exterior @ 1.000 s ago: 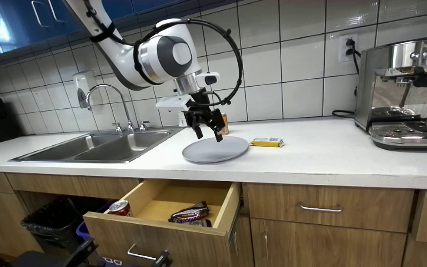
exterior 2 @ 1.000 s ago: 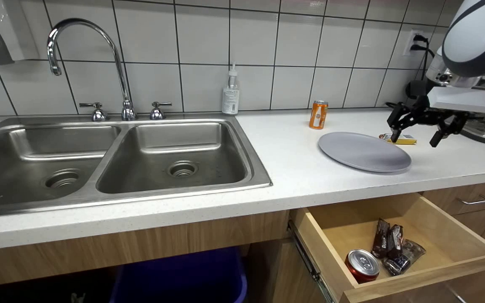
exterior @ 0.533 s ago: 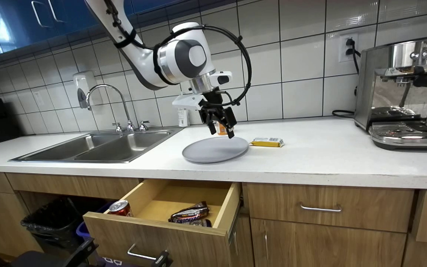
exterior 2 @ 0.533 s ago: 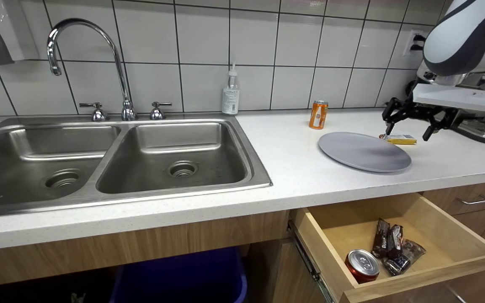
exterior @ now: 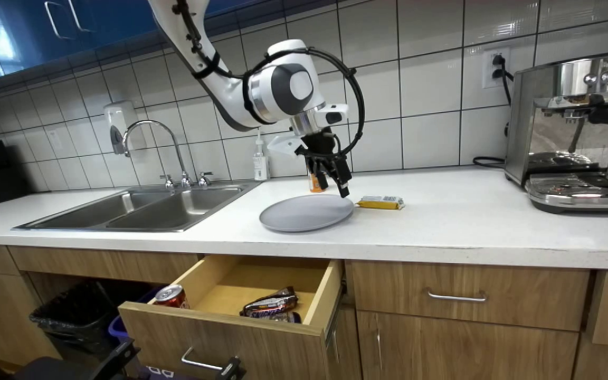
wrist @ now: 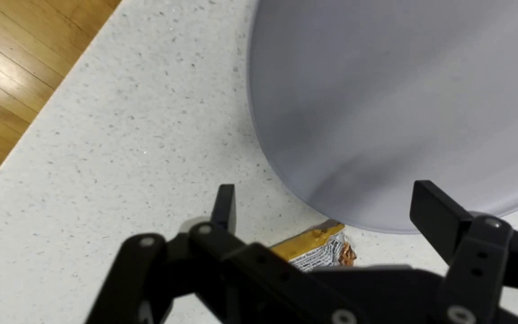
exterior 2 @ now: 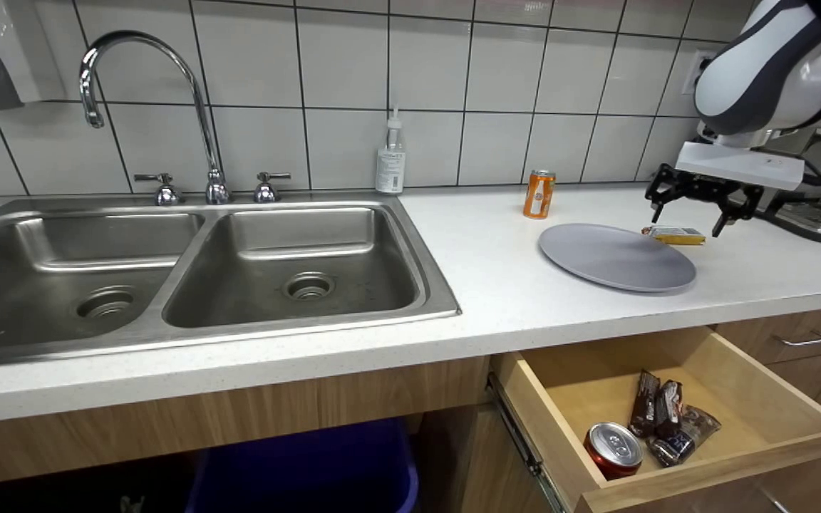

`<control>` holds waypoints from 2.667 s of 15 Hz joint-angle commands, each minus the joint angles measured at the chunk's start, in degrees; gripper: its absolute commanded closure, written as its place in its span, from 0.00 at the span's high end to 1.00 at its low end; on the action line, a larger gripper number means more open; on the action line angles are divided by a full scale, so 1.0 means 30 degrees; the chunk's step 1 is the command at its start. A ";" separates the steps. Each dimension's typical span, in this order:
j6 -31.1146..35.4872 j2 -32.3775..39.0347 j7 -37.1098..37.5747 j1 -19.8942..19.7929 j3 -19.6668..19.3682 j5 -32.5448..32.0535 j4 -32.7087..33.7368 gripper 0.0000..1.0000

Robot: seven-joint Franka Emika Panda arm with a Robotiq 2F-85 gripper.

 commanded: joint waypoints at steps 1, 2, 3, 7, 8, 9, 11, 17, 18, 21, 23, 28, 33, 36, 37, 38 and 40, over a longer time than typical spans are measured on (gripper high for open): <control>-0.1156 0.1219 0.1635 0.0108 -0.0456 0.0651 0.1890 1.00; -0.1265 0.1474 0.1961 0.0082 -0.0543 0.0829 0.2206 1.00; -0.1439 0.1702 0.2260 0.0036 -0.0597 0.0972 0.2517 1.00; -0.2037 0.2619 0.3623 -0.0079 -0.0886 0.1294 0.3789 1.00; -0.2207 0.2865 0.3911 -0.0132 -0.0960 0.1360 0.4153 1.00; -0.2438 0.3087 0.4214 -0.0189 -0.1009 0.1421 0.4508 1.00; -0.2841 0.3568 0.4760 -0.0373 -0.1072 0.1558 0.5257 1.00; -0.3915 0.5013 0.5867 -0.0981 -0.1077 0.1638 0.7520 1.00; -0.4107 0.5274 0.5997 -0.1084 -0.1041 0.1659 0.7929 1.00; -0.4724 0.6082 0.6401 -0.1327 -0.0934 0.1741 0.9195 1.00; -0.5192 0.6606 0.6724 -0.1426 -0.0869 0.1806 1.0021 1.00; -0.6139 0.7936 0.7633 -0.1793 -0.0678 0.2225 1.2044 1.00; -0.7067 0.9164 0.8227 -0.2112 -0.0548 0.2553 1.3784 1.00; -0.7486 0.9747 0.8489 -0.2241 -0.0456 0.2558 1.4686 1.00; -0.7632 0.9916 0.8567 -0.2257 -0.0445 0.2530 1.4948 1.00; -0.7745 1.0063 0.8624 -0.2301 -0.0401 0.2527 1.5184 1.00; -0.7951 1.0332 0.8745 -0.2364 -0.0343 0.2499 1.5626 1.00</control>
